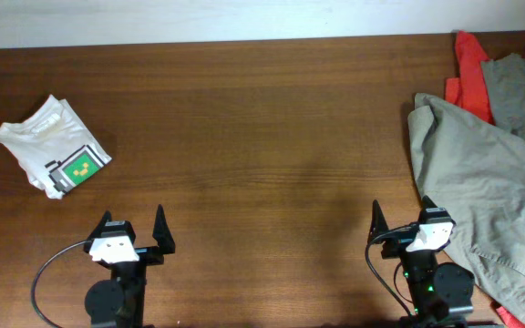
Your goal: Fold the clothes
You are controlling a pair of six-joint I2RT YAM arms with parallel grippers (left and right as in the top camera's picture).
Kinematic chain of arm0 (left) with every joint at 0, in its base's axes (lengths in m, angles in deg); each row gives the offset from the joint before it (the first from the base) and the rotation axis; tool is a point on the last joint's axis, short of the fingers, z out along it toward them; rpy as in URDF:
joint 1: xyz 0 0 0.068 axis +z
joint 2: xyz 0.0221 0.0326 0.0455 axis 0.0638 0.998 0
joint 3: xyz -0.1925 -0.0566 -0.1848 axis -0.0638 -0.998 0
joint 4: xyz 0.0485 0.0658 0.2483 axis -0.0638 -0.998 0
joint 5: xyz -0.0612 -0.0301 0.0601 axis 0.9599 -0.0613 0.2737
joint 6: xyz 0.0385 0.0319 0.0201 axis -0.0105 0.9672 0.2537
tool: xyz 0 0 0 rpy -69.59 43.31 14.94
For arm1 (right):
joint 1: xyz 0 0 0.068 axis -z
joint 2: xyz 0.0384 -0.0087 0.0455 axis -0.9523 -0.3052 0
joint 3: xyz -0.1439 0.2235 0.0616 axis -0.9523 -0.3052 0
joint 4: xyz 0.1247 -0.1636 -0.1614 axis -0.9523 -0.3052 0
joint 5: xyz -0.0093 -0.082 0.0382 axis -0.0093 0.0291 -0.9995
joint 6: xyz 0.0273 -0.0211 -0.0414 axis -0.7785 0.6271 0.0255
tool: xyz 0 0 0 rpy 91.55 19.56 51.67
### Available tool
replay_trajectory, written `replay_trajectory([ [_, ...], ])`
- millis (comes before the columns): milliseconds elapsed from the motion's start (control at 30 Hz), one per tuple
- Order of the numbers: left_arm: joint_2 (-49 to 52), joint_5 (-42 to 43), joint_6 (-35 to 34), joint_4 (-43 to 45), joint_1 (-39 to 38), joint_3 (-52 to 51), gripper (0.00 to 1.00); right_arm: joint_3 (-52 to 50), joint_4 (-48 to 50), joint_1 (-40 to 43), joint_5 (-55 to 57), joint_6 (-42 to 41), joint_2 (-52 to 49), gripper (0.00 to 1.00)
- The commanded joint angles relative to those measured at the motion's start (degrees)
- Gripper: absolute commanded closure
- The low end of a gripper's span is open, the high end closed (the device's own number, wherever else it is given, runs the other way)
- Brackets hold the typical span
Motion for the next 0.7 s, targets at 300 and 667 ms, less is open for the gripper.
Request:
replay_trajectory([
  [300, 22.51, 0.46, 0.68, -15.06, 0.26, 24.30, 0.01, 32.87, -20.15, -0.20, 5.03, -0.68, -36.57, 0.01],
  [667, 49.86, 3.50, 0.66, -27.12, 0.24, 42.49, 0.01, 57.70, -27.76, 5.84, 6.34, 4.11, -82.97, 0.01],
])
